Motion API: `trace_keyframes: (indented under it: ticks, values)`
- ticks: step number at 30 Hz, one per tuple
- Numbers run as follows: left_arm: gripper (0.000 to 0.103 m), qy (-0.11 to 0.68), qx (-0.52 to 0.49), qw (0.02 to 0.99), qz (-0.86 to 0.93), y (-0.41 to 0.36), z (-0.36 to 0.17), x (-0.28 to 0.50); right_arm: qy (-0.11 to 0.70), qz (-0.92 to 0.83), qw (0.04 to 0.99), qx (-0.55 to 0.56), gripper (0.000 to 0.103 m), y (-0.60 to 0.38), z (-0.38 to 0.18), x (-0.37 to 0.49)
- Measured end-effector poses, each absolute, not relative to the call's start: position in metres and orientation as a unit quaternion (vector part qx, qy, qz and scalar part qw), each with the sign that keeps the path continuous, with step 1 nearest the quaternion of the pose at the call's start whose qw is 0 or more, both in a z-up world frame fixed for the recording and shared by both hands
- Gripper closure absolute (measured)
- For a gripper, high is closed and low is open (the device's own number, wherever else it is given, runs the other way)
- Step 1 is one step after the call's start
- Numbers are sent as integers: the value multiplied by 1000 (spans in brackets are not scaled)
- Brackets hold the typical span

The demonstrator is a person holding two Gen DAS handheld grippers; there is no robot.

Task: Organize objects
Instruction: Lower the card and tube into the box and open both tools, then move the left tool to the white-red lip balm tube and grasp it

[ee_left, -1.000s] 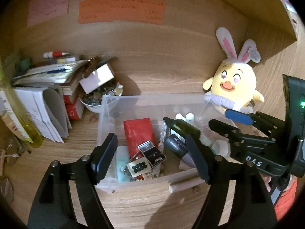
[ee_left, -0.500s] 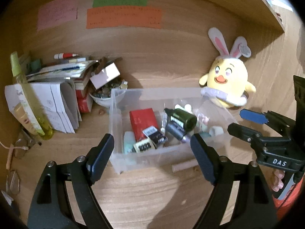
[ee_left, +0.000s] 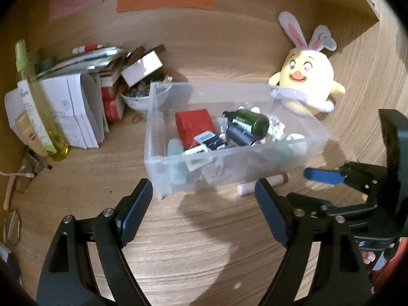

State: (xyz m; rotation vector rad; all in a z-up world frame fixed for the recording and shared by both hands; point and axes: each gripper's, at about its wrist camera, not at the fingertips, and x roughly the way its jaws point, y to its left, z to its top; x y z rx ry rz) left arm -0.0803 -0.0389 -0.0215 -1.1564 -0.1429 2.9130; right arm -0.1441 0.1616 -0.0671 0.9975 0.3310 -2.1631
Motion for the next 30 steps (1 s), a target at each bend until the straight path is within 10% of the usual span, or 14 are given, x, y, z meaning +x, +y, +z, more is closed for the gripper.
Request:
trace_keyframes:
  ticks: [13,30]
  values:
    - [20,-52,-403,14,914,-40,-46,-84,156,-826,349,415,91,130,-94,-149]
    - [20,-27,-453,-39,890,-27,-72,-121,133,-855,296,406,91,171,-82,-168]
